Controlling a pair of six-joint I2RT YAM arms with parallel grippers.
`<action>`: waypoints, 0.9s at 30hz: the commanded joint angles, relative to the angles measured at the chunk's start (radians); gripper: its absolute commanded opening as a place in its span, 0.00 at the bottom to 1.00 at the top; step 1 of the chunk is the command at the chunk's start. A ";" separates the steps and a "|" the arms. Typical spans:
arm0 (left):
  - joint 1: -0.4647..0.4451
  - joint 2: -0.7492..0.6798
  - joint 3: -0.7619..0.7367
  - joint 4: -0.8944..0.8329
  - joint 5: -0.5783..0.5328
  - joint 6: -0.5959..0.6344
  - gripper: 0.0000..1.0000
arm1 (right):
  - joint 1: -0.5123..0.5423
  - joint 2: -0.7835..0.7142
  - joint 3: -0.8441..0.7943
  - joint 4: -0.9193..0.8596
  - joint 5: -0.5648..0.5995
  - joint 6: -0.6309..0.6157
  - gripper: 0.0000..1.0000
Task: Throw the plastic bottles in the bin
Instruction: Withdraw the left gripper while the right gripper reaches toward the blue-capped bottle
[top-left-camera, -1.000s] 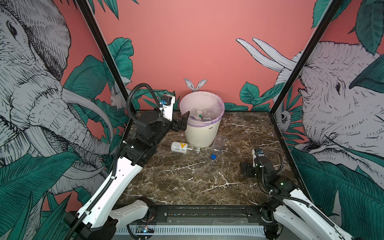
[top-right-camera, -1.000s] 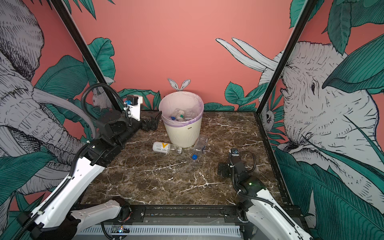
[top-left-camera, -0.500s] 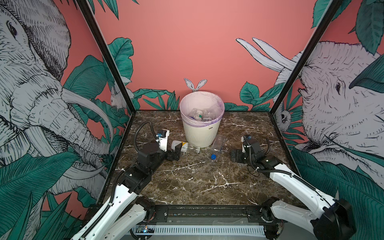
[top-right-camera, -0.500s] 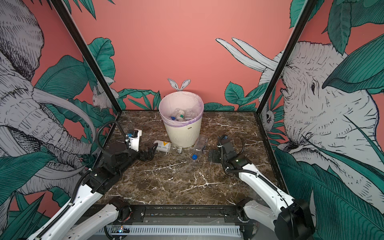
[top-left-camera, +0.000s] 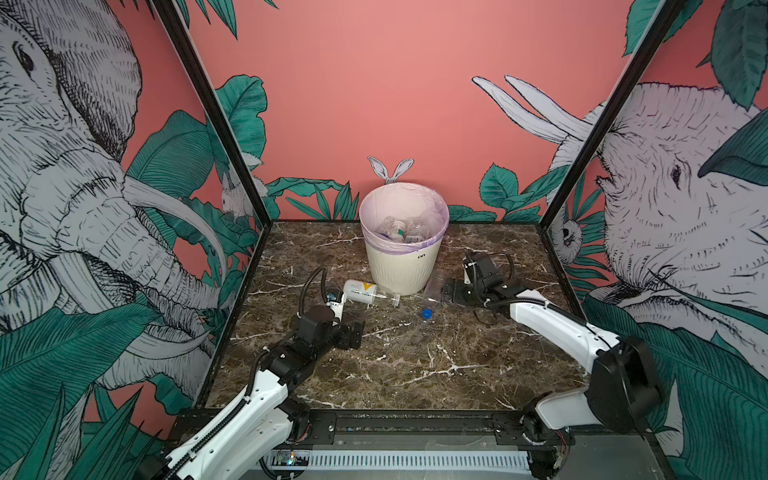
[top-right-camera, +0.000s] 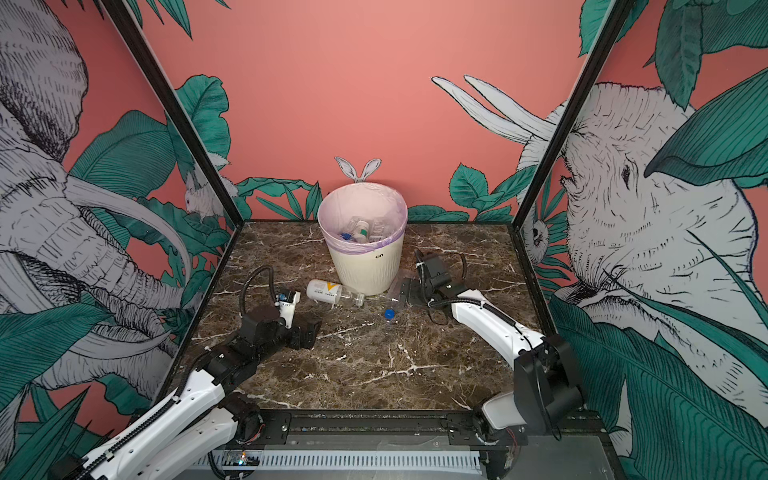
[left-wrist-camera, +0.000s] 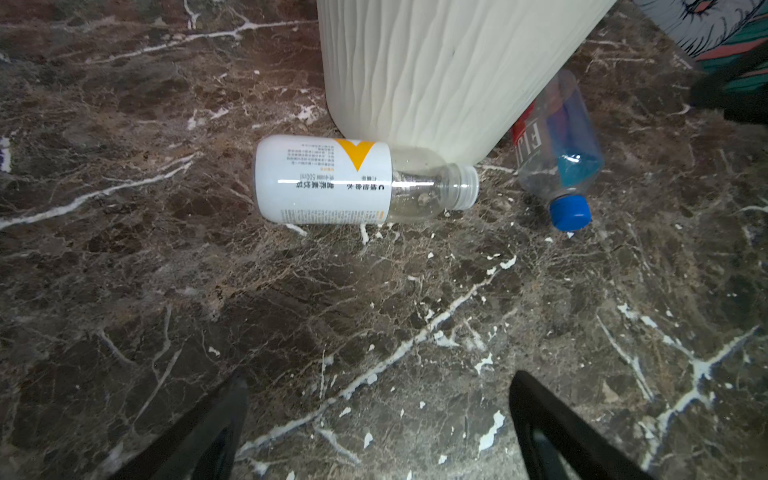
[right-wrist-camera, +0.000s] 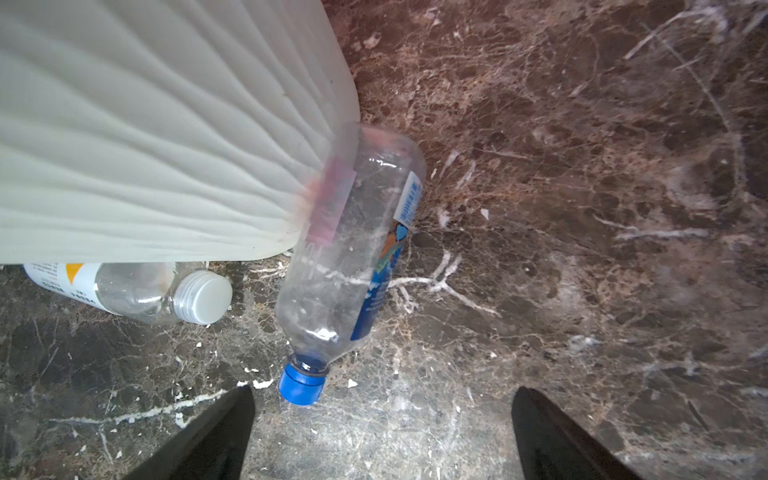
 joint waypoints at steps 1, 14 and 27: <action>-0.003 0.003 -0.021 0.022 0.003 0.020 0.99 | 0.002 0.069 0.066 -0.025 -0.027 0.027 0.99; -0.003 -0.007 -0.074 0.069 0.025 0.065 0.99 | 0.014 0.335 0.257 -0.093 -0.023 0.043 0.99; -0.003 -0.039 -0.094 0.081 0.031 0.063 0.97 | 0.009 0.453 0.343 -0.128 0.020 0.051 0.99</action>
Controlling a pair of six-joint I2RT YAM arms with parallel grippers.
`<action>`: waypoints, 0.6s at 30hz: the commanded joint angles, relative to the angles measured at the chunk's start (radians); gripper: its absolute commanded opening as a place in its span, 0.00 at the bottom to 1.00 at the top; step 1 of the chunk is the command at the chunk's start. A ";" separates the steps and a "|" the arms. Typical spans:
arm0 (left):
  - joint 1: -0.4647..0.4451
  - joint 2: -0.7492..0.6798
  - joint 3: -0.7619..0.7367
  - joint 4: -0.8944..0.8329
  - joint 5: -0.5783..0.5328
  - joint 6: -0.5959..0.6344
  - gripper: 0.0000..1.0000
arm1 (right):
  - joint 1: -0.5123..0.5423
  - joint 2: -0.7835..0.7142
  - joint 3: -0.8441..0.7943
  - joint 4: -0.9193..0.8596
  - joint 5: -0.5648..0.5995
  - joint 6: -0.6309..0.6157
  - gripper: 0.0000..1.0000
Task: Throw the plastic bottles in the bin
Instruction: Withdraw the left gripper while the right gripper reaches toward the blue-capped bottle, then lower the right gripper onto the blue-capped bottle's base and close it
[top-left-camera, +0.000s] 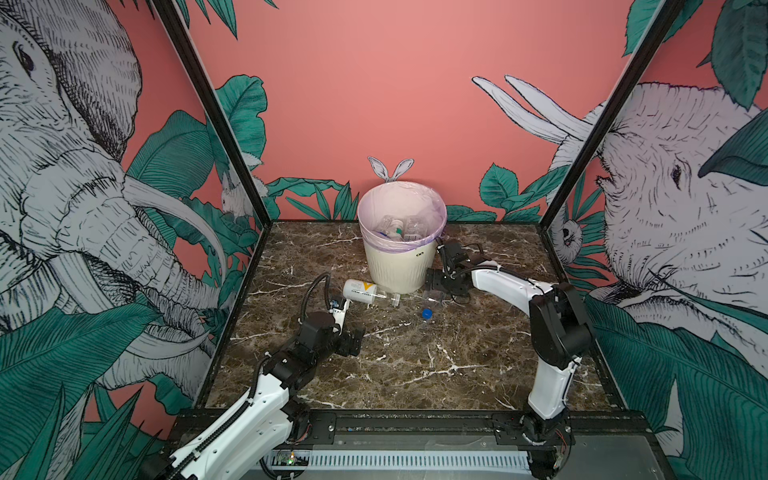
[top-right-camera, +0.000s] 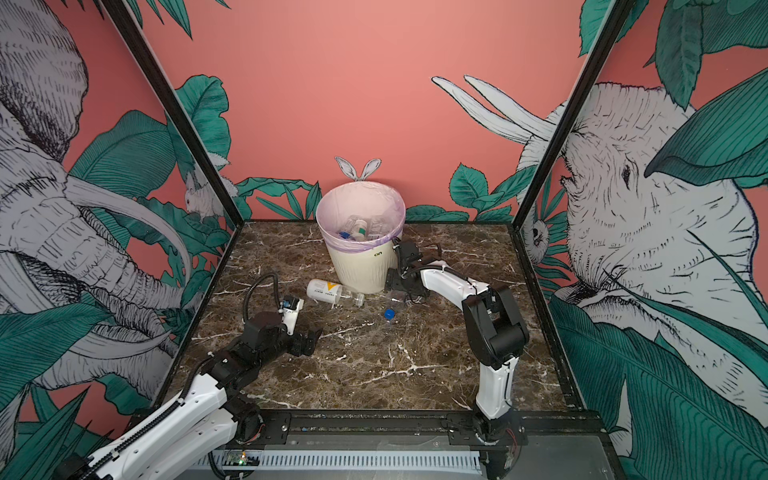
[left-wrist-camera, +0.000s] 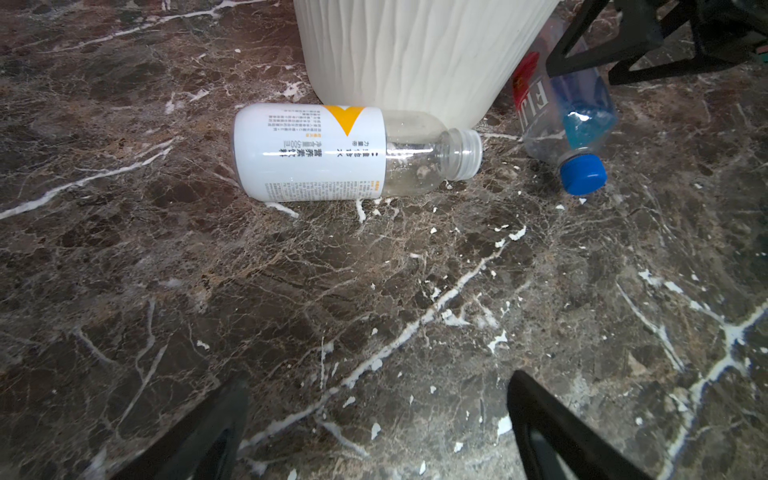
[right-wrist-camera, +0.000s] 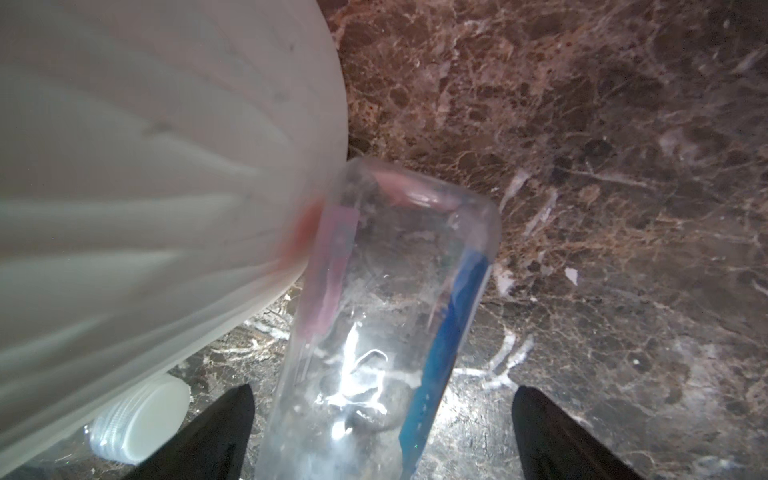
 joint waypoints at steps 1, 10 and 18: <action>-0.003 -0.014 -0.014 0.025 0.008 0.007 0.97 | -0.001 0.032 0.022 -0.033 0.032 0.006 0.99; -0.003 -0.023 -0.018 0.027 0.008 0.007 0.97 | -0.032 0.008 -0.020 -0.043 0.057 -0.012 0.93; -0.003 -0.017 -0.016 0.032 0.011 0.006 0.97 | -0.056 0.010 -0.036 -0.059 0.060 -0.043 0.89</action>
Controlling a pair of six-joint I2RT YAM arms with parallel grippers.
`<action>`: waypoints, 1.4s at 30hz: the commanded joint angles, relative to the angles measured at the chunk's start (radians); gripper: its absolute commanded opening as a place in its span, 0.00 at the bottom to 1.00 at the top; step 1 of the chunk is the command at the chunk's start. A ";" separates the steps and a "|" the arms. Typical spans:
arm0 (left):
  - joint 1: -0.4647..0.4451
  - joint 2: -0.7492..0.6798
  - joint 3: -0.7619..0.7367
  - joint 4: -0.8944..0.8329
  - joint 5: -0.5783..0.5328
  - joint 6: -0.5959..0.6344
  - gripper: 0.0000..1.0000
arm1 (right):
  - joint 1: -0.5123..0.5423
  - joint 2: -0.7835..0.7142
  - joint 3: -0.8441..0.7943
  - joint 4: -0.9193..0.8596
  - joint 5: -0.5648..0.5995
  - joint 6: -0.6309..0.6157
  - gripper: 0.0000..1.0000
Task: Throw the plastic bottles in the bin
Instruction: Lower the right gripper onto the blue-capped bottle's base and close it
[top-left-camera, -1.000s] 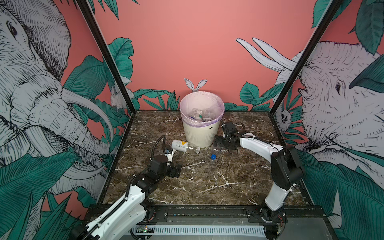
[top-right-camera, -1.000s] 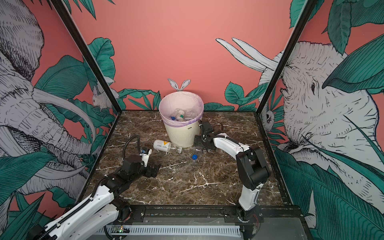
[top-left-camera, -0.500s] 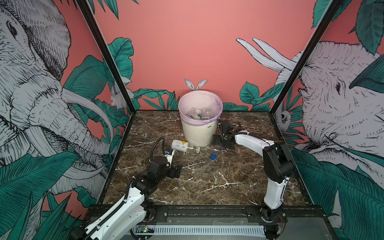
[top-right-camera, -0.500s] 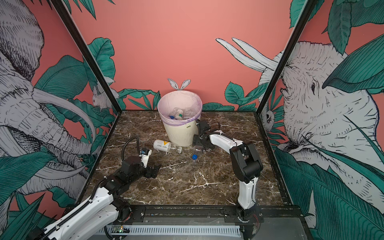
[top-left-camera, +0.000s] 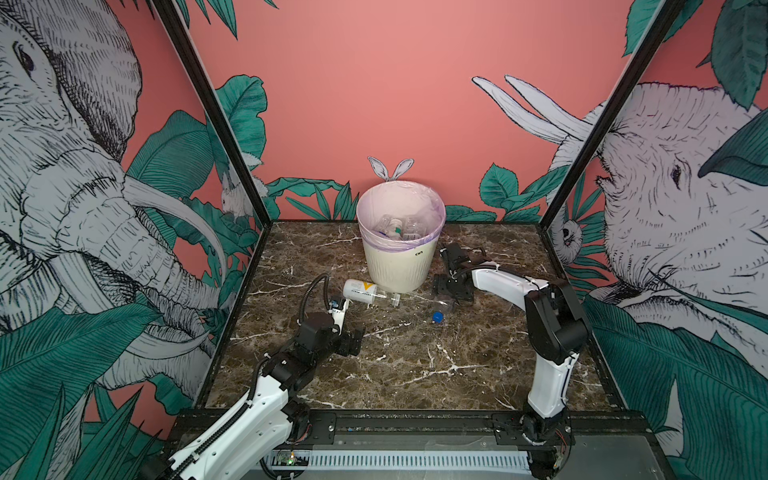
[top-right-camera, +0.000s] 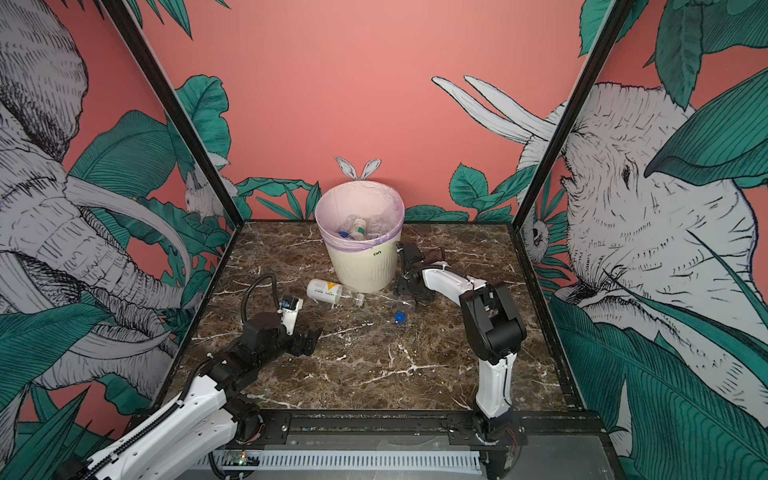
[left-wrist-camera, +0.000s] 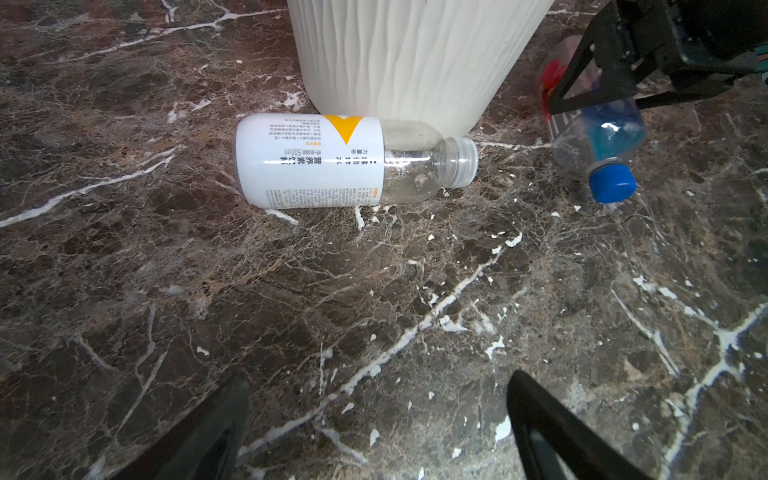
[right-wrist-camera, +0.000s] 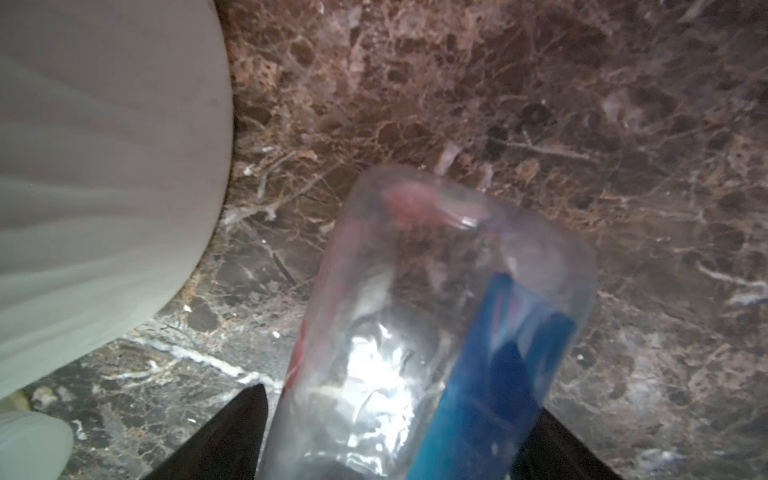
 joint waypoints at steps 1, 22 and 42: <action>-0.003 -0.002 -0.011 0.016 0.011 0.006 0.97 | -0.014 -0.012 -0.006 -0.023 0.013 -0.019 0.89; -0.002 0.001 -0.010 0.019 0.015 0.008 0.97 | -0.017 0.088 0.082 -0.101 -0.016 -0.122 0.82; -0.003 -0.003 -0.015 0.019 0.006 0.007 0.96 | -0.017 0.177 0.127 -0.149 -0.013 -0.181 0.68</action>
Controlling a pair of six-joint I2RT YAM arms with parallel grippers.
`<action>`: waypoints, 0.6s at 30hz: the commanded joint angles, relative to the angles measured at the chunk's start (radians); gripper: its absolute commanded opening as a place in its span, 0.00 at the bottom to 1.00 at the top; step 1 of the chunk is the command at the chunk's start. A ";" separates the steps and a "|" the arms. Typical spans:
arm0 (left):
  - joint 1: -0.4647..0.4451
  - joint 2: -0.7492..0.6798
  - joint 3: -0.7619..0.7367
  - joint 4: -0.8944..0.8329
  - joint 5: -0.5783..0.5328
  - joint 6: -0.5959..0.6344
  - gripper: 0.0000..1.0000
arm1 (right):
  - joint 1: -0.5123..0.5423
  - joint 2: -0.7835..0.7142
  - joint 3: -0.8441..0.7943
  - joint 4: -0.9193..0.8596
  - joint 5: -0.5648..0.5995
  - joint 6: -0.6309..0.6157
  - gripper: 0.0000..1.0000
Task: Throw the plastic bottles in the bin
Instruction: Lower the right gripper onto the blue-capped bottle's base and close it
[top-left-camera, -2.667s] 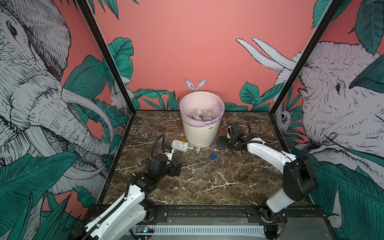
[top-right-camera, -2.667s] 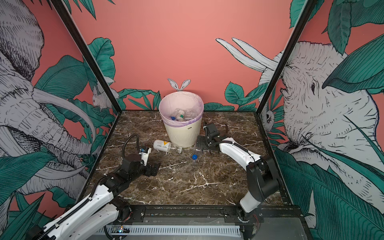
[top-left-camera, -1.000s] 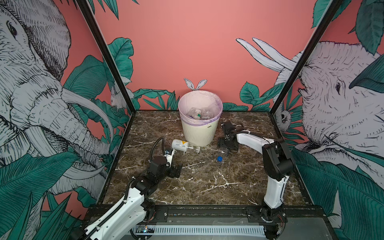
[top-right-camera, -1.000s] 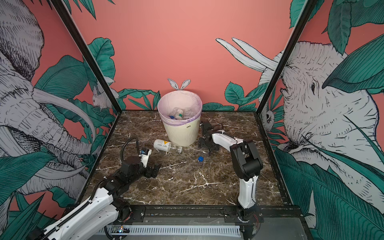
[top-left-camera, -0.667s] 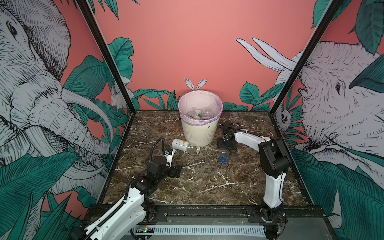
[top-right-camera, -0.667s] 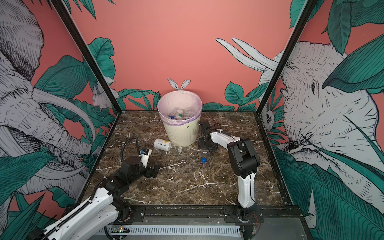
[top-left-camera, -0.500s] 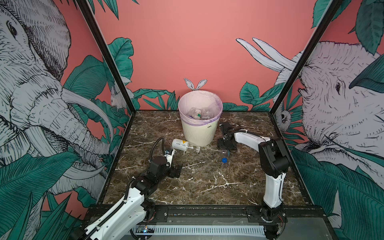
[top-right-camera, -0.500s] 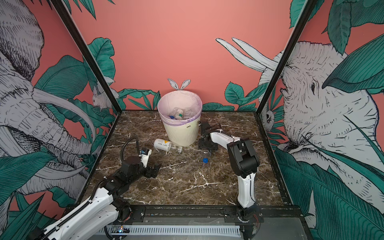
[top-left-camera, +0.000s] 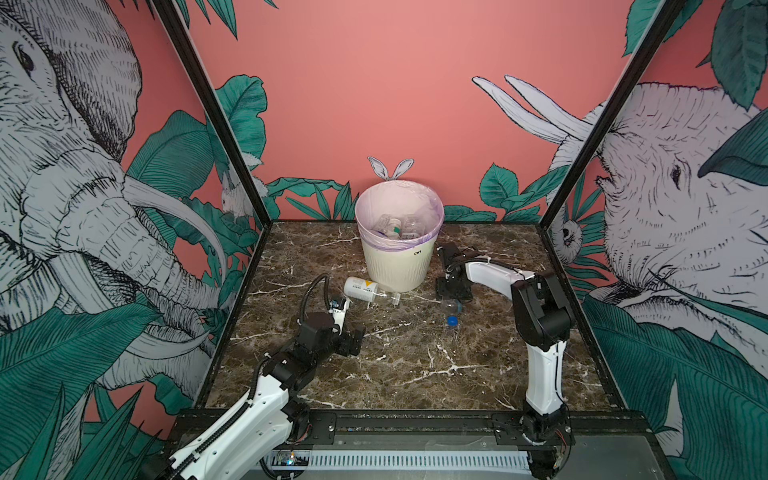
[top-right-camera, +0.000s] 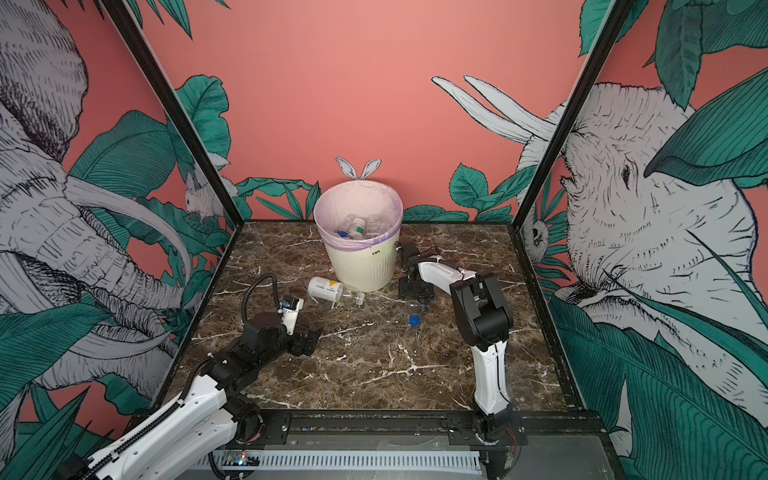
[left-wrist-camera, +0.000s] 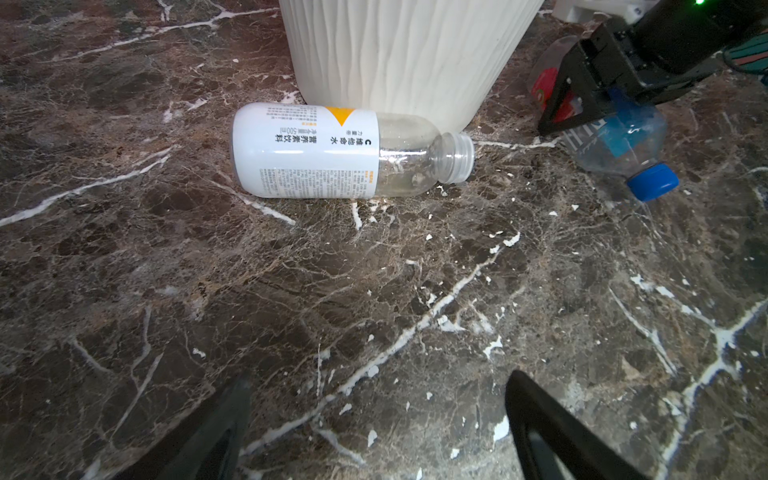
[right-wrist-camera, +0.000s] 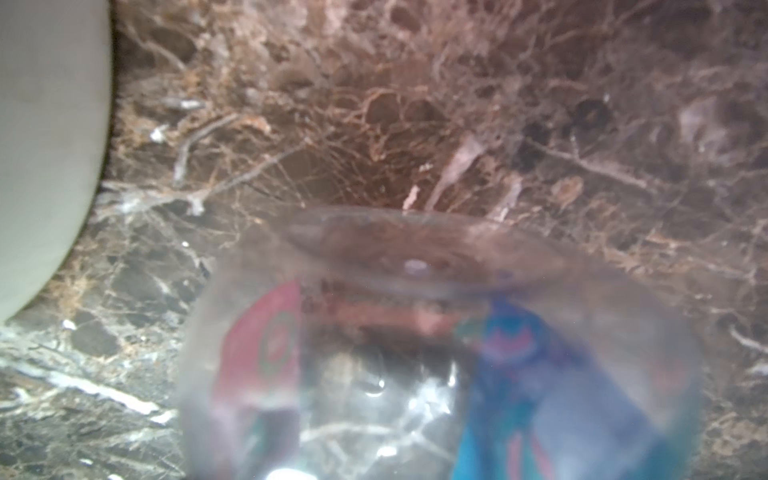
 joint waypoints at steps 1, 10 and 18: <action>-0.004 -0.011 -0.014 0.016 0.000 0.006 0.96 | -0.002 0.028 -0.006 -0.029 0.009 -0.018 0.65; -0.003 0.005 -0.010 0.018 0.004 0.009 0.96 | 0.002 -0.109 -0.202 0.135 -0.062 -0.057 0.44; -0.002 0.016 -0.007 0.021 0.005 0.008 0.96 | 0.020 -0.365 -0.479 0.316 -0.036 -0.103 0.36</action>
